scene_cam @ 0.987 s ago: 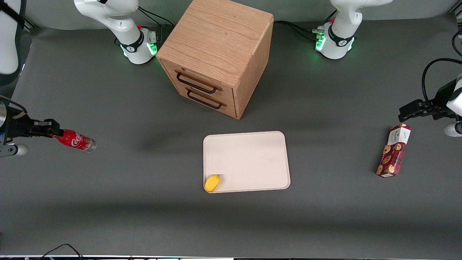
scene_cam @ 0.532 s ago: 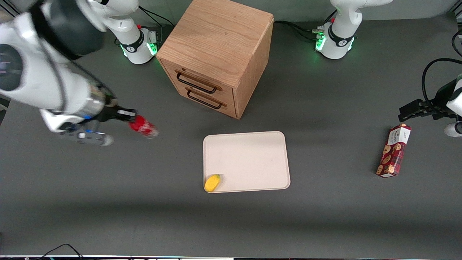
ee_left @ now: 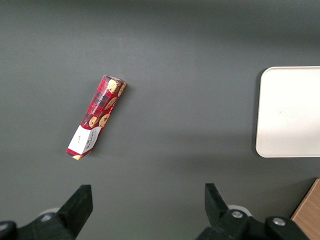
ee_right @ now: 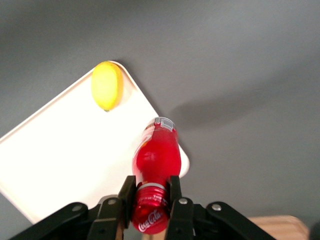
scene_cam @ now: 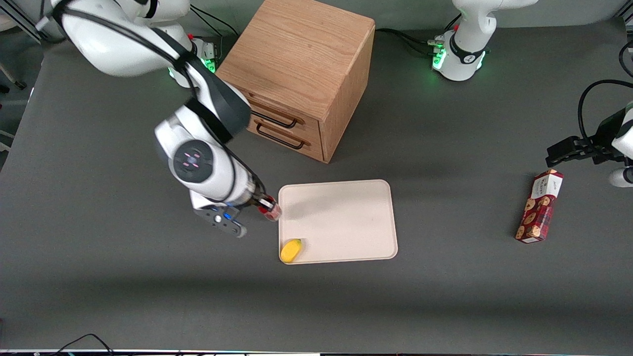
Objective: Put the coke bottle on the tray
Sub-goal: 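Carry the bottle to the white tray and set it upright beside the lemon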
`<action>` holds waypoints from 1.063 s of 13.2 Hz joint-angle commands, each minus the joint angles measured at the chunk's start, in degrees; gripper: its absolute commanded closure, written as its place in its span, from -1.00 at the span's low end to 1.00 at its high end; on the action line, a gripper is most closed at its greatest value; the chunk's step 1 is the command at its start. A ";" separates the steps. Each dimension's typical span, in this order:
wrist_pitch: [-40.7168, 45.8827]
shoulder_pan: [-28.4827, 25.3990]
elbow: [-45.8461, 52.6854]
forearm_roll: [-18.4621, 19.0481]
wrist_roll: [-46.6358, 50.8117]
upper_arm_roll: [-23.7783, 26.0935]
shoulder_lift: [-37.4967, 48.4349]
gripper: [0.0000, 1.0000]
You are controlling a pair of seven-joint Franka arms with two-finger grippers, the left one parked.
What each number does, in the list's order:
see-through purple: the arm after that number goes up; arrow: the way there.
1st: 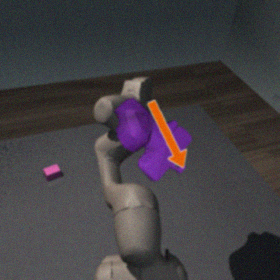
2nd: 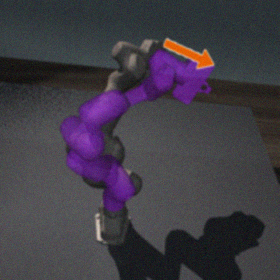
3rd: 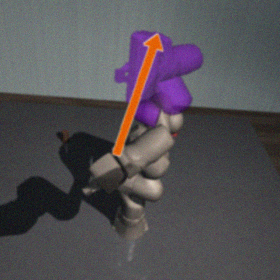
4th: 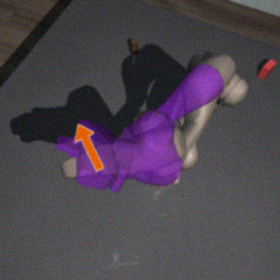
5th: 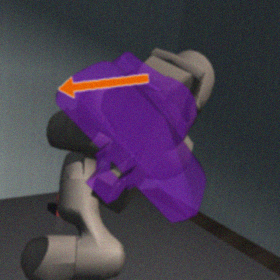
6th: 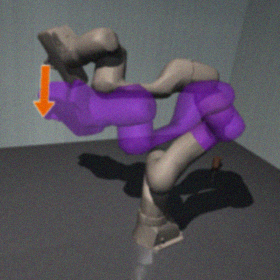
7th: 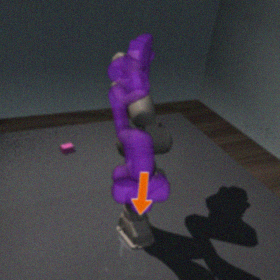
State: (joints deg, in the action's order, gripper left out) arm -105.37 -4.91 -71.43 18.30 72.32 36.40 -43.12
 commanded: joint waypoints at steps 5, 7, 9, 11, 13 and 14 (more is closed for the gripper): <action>-4.40 -1.42 0.06 4.38 7.48 1.66 -3.99 -0.99; -3.88 -1.16 0.33 4.38 6.52 1.74 -3.47 -1.00; 1.28 -0.98 1.38 4.81 4.25 1.83 -0.94 -1.00; 10.05 0.42 3.57 4.47 -4.61 2.27 4.94 -1.00; 16.23 3.40 3.67 -0.51 -15.31 1.31 13.36 -1.00; 19.12 4.28 3.49 -4.37 -21.64 -1.74 17.93 -1.00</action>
State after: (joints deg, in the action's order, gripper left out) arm -91.07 -3.13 -65.61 19.63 60.73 37.92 -34.86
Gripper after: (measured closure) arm 0.000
